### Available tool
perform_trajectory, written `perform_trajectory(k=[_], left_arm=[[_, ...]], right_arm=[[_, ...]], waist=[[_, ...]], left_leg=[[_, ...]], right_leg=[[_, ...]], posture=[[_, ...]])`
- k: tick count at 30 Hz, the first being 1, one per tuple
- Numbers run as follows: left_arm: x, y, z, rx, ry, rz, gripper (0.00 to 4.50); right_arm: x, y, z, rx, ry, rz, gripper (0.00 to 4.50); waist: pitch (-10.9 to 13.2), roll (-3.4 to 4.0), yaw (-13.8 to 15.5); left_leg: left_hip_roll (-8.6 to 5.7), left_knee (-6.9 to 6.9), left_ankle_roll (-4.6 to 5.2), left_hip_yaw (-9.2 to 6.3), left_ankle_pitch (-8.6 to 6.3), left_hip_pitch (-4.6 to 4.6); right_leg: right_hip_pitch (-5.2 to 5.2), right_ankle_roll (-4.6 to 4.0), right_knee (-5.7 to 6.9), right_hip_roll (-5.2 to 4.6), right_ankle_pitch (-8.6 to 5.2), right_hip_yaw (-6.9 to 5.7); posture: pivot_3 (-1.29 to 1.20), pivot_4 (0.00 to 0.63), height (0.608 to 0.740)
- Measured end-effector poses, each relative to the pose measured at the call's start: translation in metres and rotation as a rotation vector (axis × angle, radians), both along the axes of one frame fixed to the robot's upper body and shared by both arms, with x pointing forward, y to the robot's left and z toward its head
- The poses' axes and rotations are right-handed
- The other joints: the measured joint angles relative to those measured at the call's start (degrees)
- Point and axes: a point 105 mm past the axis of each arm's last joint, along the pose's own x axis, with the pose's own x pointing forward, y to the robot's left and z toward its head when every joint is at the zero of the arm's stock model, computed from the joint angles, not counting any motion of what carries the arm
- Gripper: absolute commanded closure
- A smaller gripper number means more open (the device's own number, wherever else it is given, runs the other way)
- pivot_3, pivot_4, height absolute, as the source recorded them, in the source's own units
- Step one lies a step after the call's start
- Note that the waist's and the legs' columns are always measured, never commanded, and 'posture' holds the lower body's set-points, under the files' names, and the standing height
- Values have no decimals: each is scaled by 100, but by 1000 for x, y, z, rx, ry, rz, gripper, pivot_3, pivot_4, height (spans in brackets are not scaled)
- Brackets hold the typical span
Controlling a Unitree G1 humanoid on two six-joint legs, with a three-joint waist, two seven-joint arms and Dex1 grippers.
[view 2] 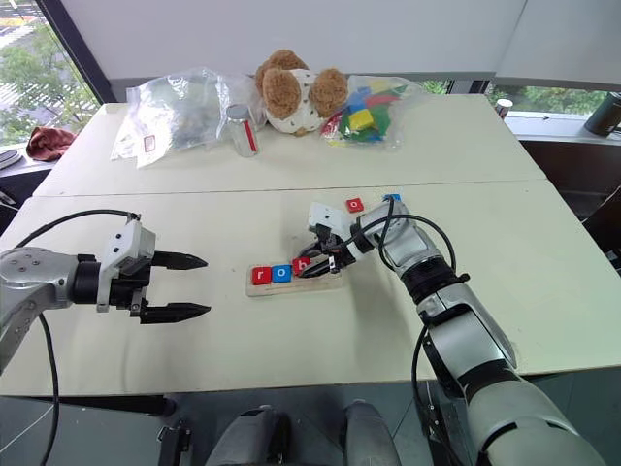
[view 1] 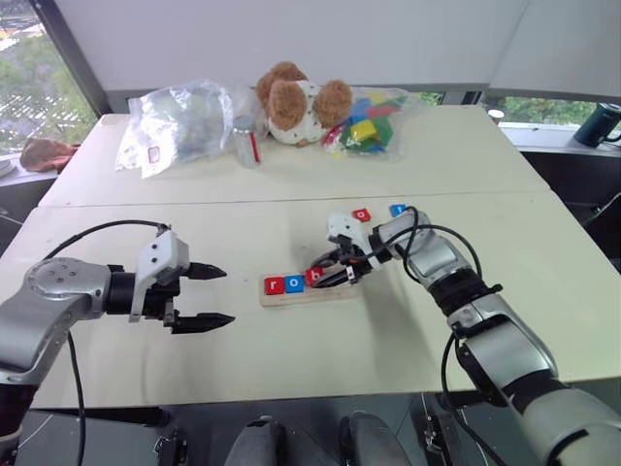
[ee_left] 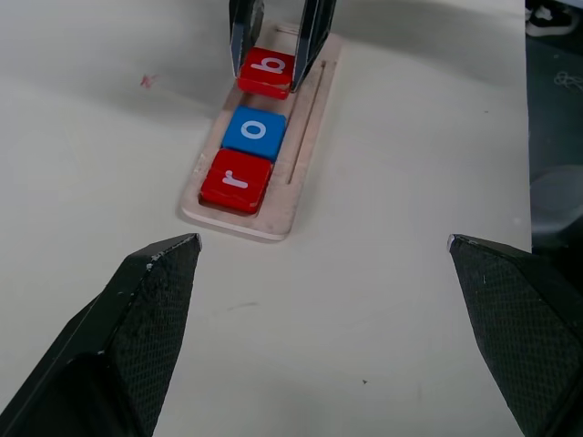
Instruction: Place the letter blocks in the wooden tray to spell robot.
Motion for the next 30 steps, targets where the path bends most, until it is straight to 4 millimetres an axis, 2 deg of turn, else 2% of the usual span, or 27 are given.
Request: perform_trajectory(k=[18, 27, 30], left_arm=[[2, 1, 0, -9, -1, 13, 0], [4, 0, 1, -16, -13, 22, 0], [5, 0, 2, -17, -15, 22, 0]], right_arm=[[-1, 2, -2, -2, -10, 18, 3328], [-6, 1, -10, -13, 4, 24, 3328], [-5, 1, -10, -14, -1, 20, 1794]], waist=[[0, 0, -10], [0, 0, -8], [0, 0, -9]], left_leg=[[0, 0, -1, 0, 0, 0], [0, 0, -1, 0, 1, 0], [0, 0, -1, 0, 1, 0]], right_leg=[[0, 0, 0, 0, 0, 0], [0, 0, 1, 0, 0, 0], [0, 0, 1, 0, 0, -1]], posture=[[0, 150, 740], [0, 150, 740], [0, 150, 740]])
